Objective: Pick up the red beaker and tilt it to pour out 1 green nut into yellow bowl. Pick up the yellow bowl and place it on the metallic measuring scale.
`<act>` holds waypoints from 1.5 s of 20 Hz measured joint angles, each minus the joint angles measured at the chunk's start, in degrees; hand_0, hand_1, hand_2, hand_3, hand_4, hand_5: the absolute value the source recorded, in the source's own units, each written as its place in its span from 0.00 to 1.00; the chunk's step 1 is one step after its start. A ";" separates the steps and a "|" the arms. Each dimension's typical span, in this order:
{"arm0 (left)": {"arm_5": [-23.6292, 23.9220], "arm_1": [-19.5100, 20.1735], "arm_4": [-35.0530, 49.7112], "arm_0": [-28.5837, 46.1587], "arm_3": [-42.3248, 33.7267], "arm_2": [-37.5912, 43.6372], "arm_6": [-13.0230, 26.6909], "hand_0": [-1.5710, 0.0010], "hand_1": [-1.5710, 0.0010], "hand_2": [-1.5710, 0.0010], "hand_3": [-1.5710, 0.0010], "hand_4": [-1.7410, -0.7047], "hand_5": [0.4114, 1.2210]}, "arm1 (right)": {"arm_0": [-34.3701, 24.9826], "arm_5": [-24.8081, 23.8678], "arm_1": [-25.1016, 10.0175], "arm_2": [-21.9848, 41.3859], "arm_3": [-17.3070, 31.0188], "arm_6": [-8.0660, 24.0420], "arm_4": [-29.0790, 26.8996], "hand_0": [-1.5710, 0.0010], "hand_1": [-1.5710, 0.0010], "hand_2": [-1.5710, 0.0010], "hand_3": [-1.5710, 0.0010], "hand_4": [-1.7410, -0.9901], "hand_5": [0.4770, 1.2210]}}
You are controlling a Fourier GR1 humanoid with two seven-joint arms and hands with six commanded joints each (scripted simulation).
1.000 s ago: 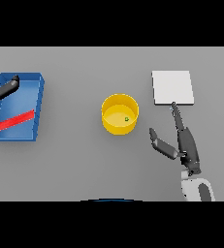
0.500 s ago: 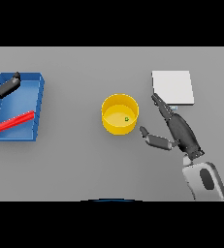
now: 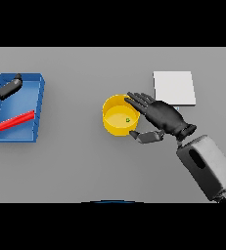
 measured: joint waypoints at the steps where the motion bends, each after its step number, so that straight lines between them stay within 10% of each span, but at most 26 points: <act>1: -0.40 0.44 -0.11 -0.29 -0.21 -0.01 -0.02 1.00 1.00 1.00 1.00 0.91 0.38 | -0.53 0.71 0.19 0.96 1.30 -0.50 0.46 1.00 1.00 1.00 1.00 0.62 0.24; 13: -1.02 0.90 -0.22 -0.88 -0.19 -0.08 0.00 1.00 1.00 1.00 1.00 0.91 0.40 | -11.68 7.53 2.14 7.95 14.88 -6.37 3.44 1.00 1.00 1.00 1.00 0.64 0.27; 26: -1.03 0.50 -0.33 -0.70 0.67 -0.11 -0.87 1.00 1.00 1.00 1.00 0.92 0.39 | -16.49 12.28 4.22 12.44 21.55 -4.52 6.40 0.99 0.97 0.96 0.94 0.54 0.41; 30: -1.05 0.70 -0.06 -0.28 0.63 0.11 -1.28 1.00 1.00 1.00 1.00 0.91 0.39 | -16.62 12.03 4.12 13.90 21.83 -4.82 7.86 0.54 0.58 0.60 0.70 0.34 0.72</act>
